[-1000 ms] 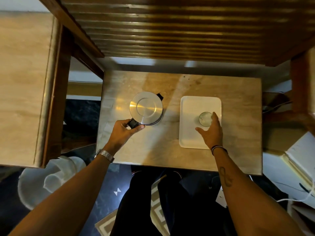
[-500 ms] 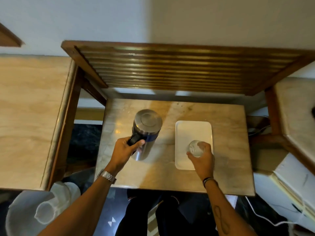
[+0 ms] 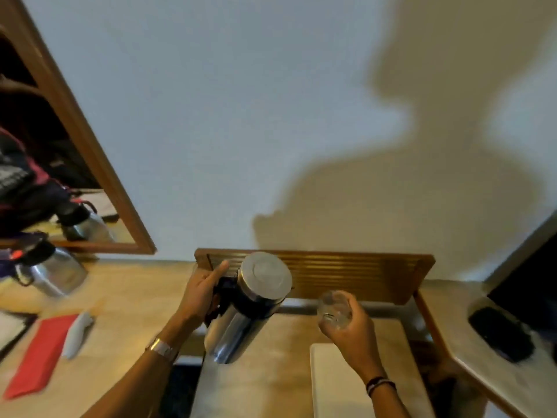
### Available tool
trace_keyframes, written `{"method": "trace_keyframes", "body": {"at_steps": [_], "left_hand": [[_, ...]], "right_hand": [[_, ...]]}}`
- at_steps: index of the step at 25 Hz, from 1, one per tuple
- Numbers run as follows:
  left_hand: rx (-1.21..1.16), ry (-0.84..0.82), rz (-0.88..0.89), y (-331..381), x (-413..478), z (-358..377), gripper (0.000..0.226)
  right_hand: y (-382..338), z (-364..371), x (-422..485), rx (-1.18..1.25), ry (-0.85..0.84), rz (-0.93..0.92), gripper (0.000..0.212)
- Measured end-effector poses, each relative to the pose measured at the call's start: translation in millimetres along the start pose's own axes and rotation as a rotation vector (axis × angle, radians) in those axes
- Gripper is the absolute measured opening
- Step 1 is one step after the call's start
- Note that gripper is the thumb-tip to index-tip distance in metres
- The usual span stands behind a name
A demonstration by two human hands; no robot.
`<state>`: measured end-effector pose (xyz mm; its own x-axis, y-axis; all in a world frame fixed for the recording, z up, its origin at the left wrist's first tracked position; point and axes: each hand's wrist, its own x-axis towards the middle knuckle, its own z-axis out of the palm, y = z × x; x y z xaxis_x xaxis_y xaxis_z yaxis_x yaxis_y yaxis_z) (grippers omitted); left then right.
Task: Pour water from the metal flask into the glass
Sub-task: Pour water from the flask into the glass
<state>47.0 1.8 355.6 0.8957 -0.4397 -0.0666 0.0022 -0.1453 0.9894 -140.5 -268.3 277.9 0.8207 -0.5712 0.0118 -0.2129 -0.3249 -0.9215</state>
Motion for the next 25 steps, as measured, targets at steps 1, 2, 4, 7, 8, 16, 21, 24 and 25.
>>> {"method": "trace_keyframes", "body": {"at_steps": [1,2,4,7,8,16,21,24,25], "left_hand": [[0.02,-0.007,0.053,31,5,-5,0.066],[0.04,0.008,0.106,68,10,-9,0.064],[0.092,0.036,0.166,134,21,-14,0.051],[0.196,-0.011,0.203,226,27,-10,0.036],[0.228,-0.042,0.231,251,28,-8,0.041],[0.635,-0.211,0.384,371,8,27,0.057],[0.81,-0.241,0.411,403,3,43,0.059],[0.895,-0.273,0.414,414,4,46,0.066],[0.899,-0.272,0.409,416,5,47,0.067]], "right_hand": [[-27,-7,1,0.017,-0.026,-0.039,0.065],[-58,-16,2,0.035,-0.035,-0.094,0.062],[-107,-28,4,0.091,-0.023,-0.182,0.057],[-170,-45,-1,0.156,0.005,-0.315,0.056],[-187,-49,-3,0.177,0.014,-0.351,0.057],[-238,-84,-15,0.233,0.1,-0.409,0.061],[-249,-102,-14,0.222,0.116,-0.4,0.063],[-256,-109,-11,0.206,0.11,-0.407,0.063],[-258,-109,-10,0.207,0.106,-0.41,0.063]]}}
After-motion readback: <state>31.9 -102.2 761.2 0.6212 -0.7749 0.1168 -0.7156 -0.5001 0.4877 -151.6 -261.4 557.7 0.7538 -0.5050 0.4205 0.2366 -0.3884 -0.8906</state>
